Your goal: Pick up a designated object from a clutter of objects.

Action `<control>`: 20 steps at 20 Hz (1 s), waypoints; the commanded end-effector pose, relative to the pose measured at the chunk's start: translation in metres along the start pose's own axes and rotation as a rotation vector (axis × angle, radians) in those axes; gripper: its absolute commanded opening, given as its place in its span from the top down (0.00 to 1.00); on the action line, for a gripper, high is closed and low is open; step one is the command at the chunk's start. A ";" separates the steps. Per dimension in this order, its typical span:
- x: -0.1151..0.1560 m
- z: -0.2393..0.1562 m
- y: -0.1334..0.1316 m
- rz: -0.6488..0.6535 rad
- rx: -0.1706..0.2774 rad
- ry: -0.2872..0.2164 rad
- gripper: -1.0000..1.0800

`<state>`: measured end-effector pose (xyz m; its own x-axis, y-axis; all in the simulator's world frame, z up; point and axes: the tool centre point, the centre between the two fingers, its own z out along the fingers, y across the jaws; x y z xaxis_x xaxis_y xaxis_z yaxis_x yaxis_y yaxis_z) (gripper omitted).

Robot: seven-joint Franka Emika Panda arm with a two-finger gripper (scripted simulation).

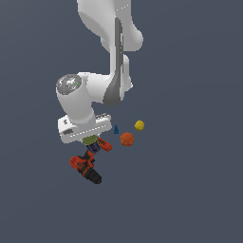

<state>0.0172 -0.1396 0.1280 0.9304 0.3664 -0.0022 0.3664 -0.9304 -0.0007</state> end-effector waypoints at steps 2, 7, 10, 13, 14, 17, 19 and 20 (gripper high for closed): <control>-0.003 -0.018 -0.014 0.000 -0.003 0.004 1.00; -0.010 -0.049 -0.041 -0.001 -0.003 0.004 1.00; -0.016 -0.071 -0.060 -0.001 -0.003 0.003 1.00; -0.021 -0.092 -0.080 -0.001 -0.004 0.003 1.00; -0.023 -0.100 -0.086 -0.001 -0.004 0.003 1.00; -0.028 -0.123 -0.106 -0.001 -0.005 0.002 1.00; -0.032 -0.139 -0.120 -0.001 -0.006 0.002 1.00; -0.034 -0.147 -0.127 -0.001 -0.006 0.002 1.00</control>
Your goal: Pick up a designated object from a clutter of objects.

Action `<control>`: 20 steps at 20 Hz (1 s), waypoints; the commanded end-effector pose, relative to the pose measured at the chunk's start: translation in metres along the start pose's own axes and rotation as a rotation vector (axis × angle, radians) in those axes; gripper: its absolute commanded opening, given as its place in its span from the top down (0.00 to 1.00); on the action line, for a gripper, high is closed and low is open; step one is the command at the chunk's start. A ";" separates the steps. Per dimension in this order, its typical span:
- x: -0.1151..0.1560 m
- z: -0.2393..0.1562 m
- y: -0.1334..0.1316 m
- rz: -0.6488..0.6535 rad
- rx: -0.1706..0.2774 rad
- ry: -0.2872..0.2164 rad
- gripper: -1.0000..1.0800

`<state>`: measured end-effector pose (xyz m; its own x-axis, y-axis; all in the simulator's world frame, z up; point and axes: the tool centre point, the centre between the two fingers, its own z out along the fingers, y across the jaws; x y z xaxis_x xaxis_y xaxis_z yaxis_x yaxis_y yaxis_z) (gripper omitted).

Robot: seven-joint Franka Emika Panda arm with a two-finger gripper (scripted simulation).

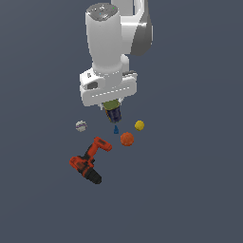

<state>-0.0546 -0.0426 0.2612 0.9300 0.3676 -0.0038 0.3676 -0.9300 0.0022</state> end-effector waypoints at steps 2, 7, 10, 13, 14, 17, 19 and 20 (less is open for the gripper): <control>-0.007 -0.031 -0.025 0.000 -0.003 0.003 1.00; -0.017 -0.076 -0.063 0.000 -0.003 0.003 1.00; -0.022 -0.102 -0.085 0.000 -0.004 0.002 1.00; -0.026 -0.126 -0.106 -0.001 -0.003 0.002 1.00; -0.028 -0.133 -0.112 -0.001 -0.003 0.002 1.00; -0.032 -0.154 -0.130 -0.001 -0.002 0.002 1.00; -0.033 -0.166 -0.140 -0.001 -0.001 0.003 1.00; -0.034 -0.171 -0.144 -0.002 0.000 0.003 1.00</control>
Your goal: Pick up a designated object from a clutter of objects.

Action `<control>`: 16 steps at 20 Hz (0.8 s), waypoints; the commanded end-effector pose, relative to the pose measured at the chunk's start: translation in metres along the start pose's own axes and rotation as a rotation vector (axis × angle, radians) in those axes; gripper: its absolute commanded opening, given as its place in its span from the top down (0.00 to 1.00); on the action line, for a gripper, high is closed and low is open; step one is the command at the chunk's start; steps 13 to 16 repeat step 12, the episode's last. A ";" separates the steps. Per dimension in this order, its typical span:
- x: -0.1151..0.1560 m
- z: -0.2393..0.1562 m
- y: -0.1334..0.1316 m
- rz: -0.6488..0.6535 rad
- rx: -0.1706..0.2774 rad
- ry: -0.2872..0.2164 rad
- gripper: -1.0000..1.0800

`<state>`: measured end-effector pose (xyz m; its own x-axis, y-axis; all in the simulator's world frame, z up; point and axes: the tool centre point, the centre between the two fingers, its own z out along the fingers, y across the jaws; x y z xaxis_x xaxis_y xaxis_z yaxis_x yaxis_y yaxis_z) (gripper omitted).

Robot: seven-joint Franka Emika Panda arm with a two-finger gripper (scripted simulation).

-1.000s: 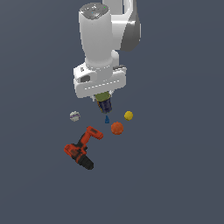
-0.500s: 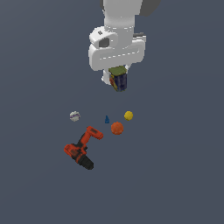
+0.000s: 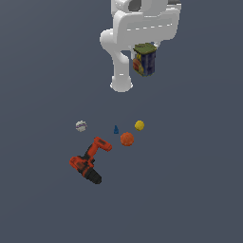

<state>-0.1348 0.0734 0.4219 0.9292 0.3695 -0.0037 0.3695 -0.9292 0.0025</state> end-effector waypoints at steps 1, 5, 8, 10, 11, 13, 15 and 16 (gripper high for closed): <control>-0.002 -0.015 -0.012 0.001 0.000 0.003 1.00; -0.004 -0.031 -0.024 0.000 0.001 0.003 1.00; -0.004 -0.038 -0.030 0.001 0.002 0.003 1.00; -0.004 -0.040 -0.031 0.001 0.002 0.003 1.00; -0.004 -0.040 -0.031 0.001 0.002 0.004 1.00; -0.004 -0.040 -0.031 0.001 0.002 0.004 1.00; -0.004 -0.040 -0.031 0.001 0.002 0.004 1.00; -0.004 -0.040 -0.031 0.001 0.002 0.004 1.00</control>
